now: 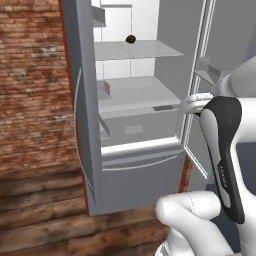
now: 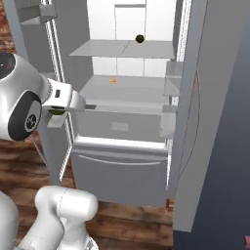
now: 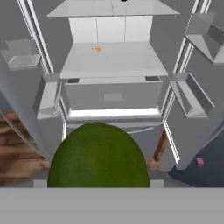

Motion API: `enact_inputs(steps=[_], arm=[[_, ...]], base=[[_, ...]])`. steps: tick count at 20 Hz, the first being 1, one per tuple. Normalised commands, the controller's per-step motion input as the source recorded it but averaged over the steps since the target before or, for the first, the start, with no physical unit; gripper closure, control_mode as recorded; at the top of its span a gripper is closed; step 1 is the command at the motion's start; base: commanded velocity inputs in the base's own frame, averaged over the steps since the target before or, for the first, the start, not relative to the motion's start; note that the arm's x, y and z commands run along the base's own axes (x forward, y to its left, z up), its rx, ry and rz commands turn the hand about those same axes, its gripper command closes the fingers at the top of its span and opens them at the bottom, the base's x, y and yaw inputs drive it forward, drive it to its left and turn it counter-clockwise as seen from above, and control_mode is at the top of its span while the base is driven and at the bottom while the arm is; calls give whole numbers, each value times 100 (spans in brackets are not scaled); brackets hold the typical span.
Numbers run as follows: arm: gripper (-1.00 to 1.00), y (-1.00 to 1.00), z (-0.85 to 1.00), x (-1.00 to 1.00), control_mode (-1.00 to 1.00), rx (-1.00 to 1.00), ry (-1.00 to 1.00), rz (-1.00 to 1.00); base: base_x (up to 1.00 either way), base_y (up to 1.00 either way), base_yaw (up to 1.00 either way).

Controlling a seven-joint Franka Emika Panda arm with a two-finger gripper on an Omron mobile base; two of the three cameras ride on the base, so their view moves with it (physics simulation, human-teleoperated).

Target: Transport the fish and lime to the fridge. Place the fish on the rack containing meat and place the lime on the rack containing the vegetable, ensuring meats and vegetables are on different racks.

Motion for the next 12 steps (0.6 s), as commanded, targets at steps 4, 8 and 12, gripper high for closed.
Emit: enact_inputs(steps=[4, 8, 12], arm=[[100, 0, 0, 0, 100, 0, 0, 0], [100, 0, 0, 0, 100, 0, 0, 0], [100, 0, 0, 0, 100, 0, 0, 0]], base=[[100, -3, 0], [100, -25, 4], [97, -42, 7]])
